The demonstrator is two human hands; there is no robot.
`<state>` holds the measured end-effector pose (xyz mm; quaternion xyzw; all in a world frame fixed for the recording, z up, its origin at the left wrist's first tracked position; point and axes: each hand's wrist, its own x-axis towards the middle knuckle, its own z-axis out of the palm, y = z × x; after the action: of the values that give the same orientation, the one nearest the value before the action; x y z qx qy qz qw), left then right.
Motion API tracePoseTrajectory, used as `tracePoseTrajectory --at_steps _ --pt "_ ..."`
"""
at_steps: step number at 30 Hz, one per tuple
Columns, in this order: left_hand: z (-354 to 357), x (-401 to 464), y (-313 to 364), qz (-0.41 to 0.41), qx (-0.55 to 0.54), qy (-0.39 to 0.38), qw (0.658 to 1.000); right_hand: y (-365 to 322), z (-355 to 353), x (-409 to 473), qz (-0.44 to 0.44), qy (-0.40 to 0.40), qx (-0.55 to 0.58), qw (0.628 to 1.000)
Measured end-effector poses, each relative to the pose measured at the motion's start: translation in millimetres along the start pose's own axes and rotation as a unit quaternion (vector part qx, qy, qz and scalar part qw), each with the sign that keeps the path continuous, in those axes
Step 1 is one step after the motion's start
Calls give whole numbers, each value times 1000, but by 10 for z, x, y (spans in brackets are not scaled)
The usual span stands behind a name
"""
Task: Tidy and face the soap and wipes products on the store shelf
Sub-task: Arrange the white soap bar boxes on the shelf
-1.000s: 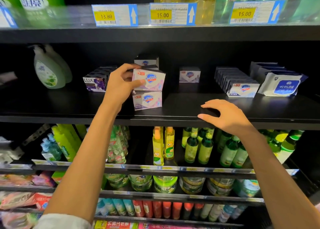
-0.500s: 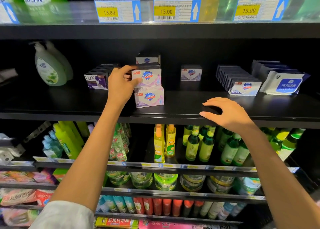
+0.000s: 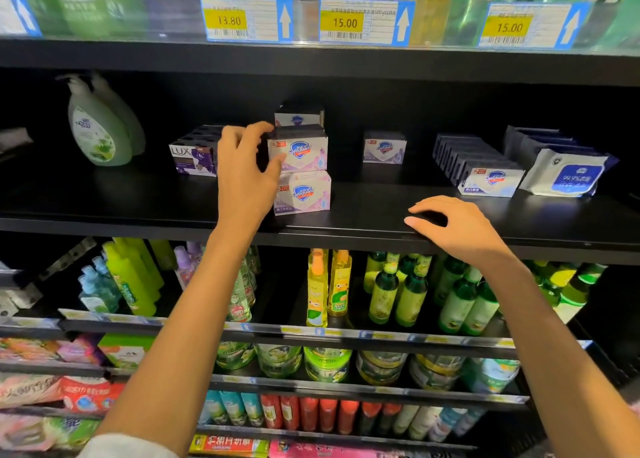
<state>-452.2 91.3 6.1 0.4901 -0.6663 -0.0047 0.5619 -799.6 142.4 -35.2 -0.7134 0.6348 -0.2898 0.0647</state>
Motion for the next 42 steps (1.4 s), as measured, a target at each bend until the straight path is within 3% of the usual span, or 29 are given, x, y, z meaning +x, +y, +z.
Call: tracePoseTrajectory --at_steps 3,6,9,14,21,24,29,35,42 --pt "9 -300 188 88 -24 -24 996 -29 22 115 35 34 15 999" --pt "152 -539 406 123 -53 -181 974 -92 31 302 67 87 15 994" --pt "406 -605 498 151 -2 -326 933 -145 45 620 87 103 -6 991" --pt "726 -449 494 145 84 -446 879 17 167 1205 158 64 9 985" --pt "764 -428 361 147 88 -462 870 121 312 1772 143 81 71 984" --pt "756 -412 392 129 87 -468 870 158 363 1953 183 126 128 967" --pt "757 -403 385 95 79 -479 869 159 481 2183 189 136 256 938" --pt "750 -412 397 79 67 -474 874 197 545 2277 206 180 228 935" --pt "744 -415 402 77 59 -461 882 195 524 2245 210 137 244 937"
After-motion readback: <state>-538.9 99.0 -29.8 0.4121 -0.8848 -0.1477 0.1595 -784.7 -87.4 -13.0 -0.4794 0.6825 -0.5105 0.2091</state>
